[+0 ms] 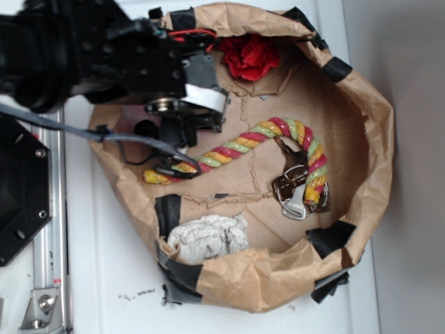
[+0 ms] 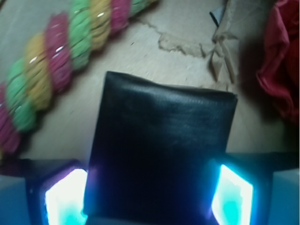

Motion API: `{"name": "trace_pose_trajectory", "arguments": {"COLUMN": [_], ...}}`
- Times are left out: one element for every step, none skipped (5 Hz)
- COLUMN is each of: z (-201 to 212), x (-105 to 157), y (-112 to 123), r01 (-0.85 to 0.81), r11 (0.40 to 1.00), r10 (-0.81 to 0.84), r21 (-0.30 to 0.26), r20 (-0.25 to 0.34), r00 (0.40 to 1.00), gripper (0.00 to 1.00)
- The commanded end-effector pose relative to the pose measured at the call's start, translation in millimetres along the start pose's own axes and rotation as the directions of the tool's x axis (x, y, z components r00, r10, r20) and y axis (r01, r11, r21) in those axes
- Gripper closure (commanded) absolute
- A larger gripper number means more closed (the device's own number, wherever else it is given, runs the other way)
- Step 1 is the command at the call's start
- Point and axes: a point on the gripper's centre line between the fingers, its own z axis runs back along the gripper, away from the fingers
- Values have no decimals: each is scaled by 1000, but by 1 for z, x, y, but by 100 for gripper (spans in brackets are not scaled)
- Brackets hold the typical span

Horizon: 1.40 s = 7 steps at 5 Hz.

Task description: Grab the black box.

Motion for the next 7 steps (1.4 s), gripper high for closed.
{"name": "trace_pose_trajectory", "arguments": {"z": [8,8,10,42,95,147,173], "x": [14,13,11,5,16,32,46], "y": [11,16,23,24,5,-9,-13], "r01": [-22,-51,-82,6,24,85,72], "r11": [1000,999,997,1000,1000,996,996], "r10": [22,51,82,-6,-23,-85,-65], "r21": [2,-7,-2,-8,-16,5,-57], "r20": [2,-13,-18,17,59,128,108], "r00": [1000,999,996,1000,998,988,992], "gripper": [0,0,100,100,100,100,100]}}
